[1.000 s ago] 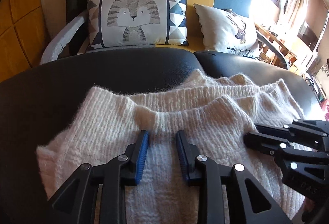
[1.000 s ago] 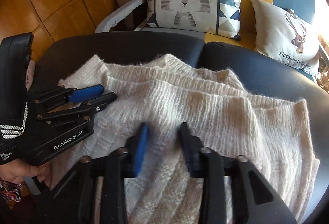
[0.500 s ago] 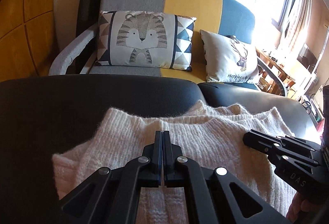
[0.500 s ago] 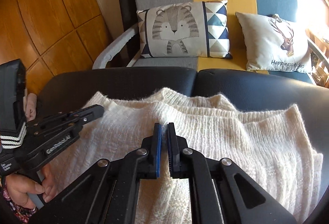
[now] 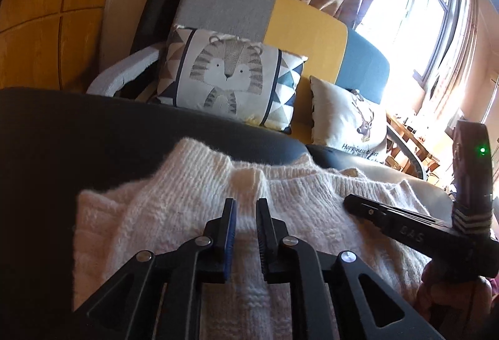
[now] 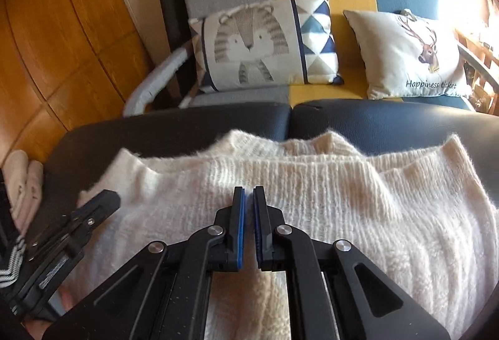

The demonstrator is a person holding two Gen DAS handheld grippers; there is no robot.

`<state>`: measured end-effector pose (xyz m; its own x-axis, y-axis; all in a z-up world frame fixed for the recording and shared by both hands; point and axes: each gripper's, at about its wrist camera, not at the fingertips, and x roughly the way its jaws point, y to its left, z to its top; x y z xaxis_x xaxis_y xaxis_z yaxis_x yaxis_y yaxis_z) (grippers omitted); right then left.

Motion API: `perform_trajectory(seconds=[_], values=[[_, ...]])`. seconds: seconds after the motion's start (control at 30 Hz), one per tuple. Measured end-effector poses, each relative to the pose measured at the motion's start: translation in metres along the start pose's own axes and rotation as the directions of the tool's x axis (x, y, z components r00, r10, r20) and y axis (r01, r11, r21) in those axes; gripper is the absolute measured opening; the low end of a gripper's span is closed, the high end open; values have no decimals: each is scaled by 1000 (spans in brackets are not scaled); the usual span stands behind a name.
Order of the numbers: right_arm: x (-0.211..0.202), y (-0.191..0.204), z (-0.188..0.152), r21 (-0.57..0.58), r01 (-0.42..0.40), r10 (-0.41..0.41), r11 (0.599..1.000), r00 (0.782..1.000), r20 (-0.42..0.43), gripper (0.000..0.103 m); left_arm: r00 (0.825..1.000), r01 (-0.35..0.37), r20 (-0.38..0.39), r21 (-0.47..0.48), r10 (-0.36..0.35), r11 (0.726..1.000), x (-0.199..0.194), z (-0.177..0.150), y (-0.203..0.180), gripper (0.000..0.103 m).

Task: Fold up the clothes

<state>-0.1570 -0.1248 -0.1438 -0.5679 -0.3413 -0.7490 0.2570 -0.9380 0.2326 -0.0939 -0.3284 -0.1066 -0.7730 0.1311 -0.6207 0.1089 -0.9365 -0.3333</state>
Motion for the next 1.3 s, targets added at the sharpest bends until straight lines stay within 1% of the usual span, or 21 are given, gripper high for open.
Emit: perform_trajectory(seconds=[0.07, 0.13, 0.23, 0.27, 0.3, 0.37, 0.4, 0.53, 0.63, 0.7, 0.77, 0.83, 0.93, 1.2, 1.3], values=[[4, -5, -1, 23, -10, 10, 1000, 1000, 6, 5, 999, 11, -32, -21, -12, 1000, 5, 2, 3, 12], [2, -9, -2, 41, -40, 39, 998, 999, 8, 7, 999, 5, -43, -16, -6, 1000, 6, 5, 2, 12], [0, -16, -3, 72, -95, 94, 993, 995, 10, 10, 996, -1, -88, 32, 4, 999, 13, 14, -8, 12], [0, -18, -3, 80, -108, 108, 991, 994, 8, 11, 995, 2, -100, 50, 3, 999, 15, 18, -13, 14], [1, -17, -3, 82, -111, 111, 990, 994, 6, 11, 992, -9, -124, 71, 17, 997, 20, 21, -16, 16], [1, -14, -4, 72, -103, 102, 992, 995, 6, 11, 980, -44, -187, 117, 66, 992, 34, 27, -23, 16], [0, -13, -5, 68, -100, 99, 993, 995, 9, 12, 976, -54, -200, 133, 80, 990, 38, 28, -26, 16], [0, -14, -7, 73, -107, 106, 992, 994, 22, 12, 974, -71, -202, 175, 106, 982, 44, 26, -31, 16], [0, -14, -8, 75, -103, 101, 992, 994, 32, 12, 971, -83, -202, 206, 126, 975, 48, 24, -35, 20], [-1, -13, -8, 71, -92, 90, 993, 995, 38, 12, 970, -91, -202, 226, 138, 970, 51, 23, -38, 18], [-1, -13, -9, 73, -91, 88, 993, 995, 45, 12, 968, -100, -201, 246, 151, 964, 54, 22, -41, 6], [-1, -15, -10, 80, -99, 95, 992, 994, 51, 12, 968, -104, -196, 244, 154, 964, 55, 23, -40, 4], [-2, -16, -11, 86, -108, 103, 990, 993, 58, 12, 970, -109, -186, 231, 154, 967, 57, 25, -37, 3], [-1, -18, -11, 97, -121, 115, 988, 991, 69, 12, 975, -122, -161, 197, 155, 973, 62, 32, -30, 3], [-2, -18, -12, 99, -124, 118, 987, 991, 71, 12, 976, -127, -151, 184, 155, 975, 64, 34, -27, 6]])
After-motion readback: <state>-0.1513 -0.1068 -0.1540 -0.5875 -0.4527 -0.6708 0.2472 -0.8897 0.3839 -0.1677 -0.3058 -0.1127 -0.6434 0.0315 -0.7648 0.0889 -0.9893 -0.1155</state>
